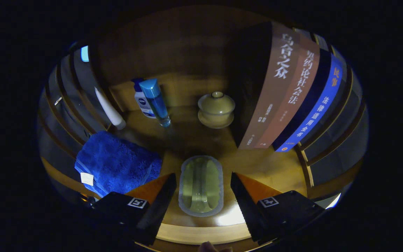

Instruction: Pull open the drawer, take out the items inside it, and place them on the countertop above the cabinet.

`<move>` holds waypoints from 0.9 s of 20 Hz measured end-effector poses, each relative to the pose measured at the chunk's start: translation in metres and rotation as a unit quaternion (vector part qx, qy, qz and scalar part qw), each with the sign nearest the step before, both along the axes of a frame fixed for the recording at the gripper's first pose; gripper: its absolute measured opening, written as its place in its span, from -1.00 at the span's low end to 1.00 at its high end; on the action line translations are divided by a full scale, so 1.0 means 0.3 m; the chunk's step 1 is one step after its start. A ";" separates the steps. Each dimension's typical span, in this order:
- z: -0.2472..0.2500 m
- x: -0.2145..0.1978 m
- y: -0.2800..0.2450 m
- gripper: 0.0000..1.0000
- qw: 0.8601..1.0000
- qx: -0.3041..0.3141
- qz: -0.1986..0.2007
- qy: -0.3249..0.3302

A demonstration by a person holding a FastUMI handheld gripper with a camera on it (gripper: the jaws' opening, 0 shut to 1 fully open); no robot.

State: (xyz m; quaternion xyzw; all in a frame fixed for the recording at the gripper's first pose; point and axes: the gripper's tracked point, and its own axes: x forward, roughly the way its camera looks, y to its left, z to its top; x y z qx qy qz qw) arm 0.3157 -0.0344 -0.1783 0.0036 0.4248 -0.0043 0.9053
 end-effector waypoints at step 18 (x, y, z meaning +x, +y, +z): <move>0.390 -0.552 -0.074 0.99 0.928 -0.012 0.013 -0.372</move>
